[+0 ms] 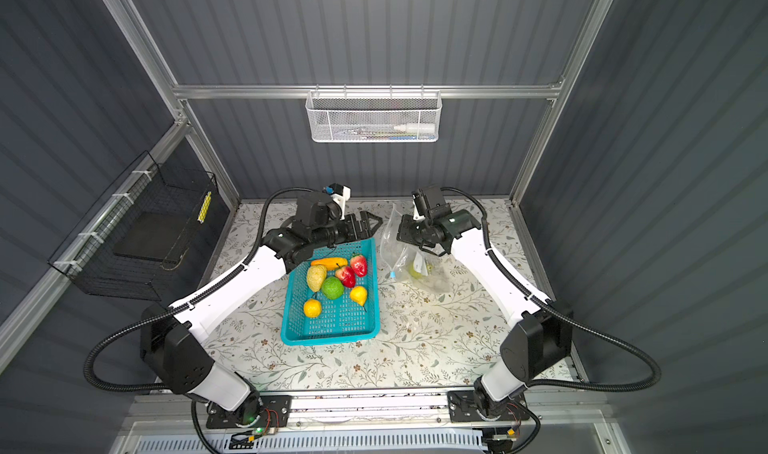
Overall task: Place the food in the zip-top bag and seal the zipper
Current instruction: 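Withdraw the left gripper back over the basket while the right gripper holds the bag, then lower the left gripper into the teal basket and grasp the green apple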
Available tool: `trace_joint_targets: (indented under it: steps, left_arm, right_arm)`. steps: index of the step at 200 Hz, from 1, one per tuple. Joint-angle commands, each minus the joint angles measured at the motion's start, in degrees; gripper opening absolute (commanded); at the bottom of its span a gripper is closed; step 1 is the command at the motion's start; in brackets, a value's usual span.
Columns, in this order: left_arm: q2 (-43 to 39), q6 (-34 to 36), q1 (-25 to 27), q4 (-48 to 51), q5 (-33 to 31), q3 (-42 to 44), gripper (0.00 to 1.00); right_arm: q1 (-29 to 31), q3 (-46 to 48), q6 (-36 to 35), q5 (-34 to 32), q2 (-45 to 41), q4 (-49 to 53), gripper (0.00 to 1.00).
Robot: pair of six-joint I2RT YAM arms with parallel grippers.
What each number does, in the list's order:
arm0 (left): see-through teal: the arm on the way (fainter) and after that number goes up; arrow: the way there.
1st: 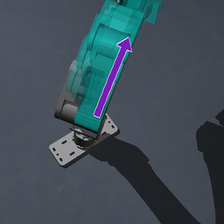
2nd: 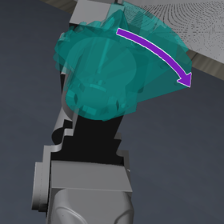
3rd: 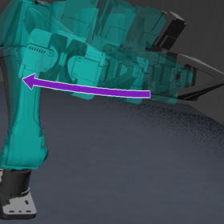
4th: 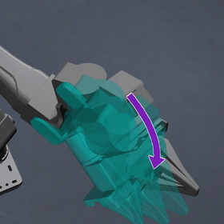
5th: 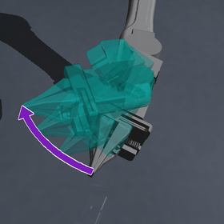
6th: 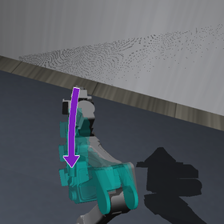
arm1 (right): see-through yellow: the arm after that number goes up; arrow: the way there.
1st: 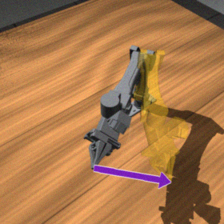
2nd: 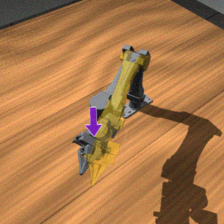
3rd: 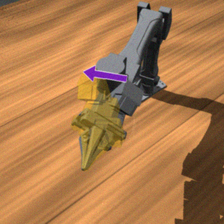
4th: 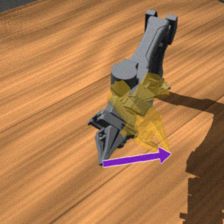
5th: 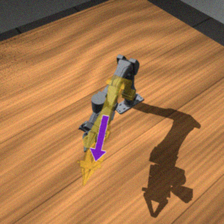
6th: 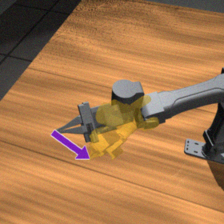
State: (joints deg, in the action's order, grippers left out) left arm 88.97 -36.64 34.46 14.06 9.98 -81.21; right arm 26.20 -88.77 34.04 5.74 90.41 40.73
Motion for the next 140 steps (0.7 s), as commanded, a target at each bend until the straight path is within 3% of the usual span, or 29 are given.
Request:
trace_joint_targets:
  steps: [1,79,140]
  left_arm:
    - [-3.3,3.7,-2.4,4.8,0.3,2.4,1.0]
    - [-0.1,27.9,-4.5,29.0,-1.4,0.7,1.0]
    - [4.2,41.1,-4.5,32.4,-4.8,2.8,0.95]
  right_arm:
    - [-1.0,1.0,-0.7,-1.3,-1.7,0.7,0.0]
    - [-2.6,1.4,-1.3,-0.2,-2.5,0.4,0.0]
    - [-2.8,3.3,-0.5,0.6,-3.4,-0.2,0.0]
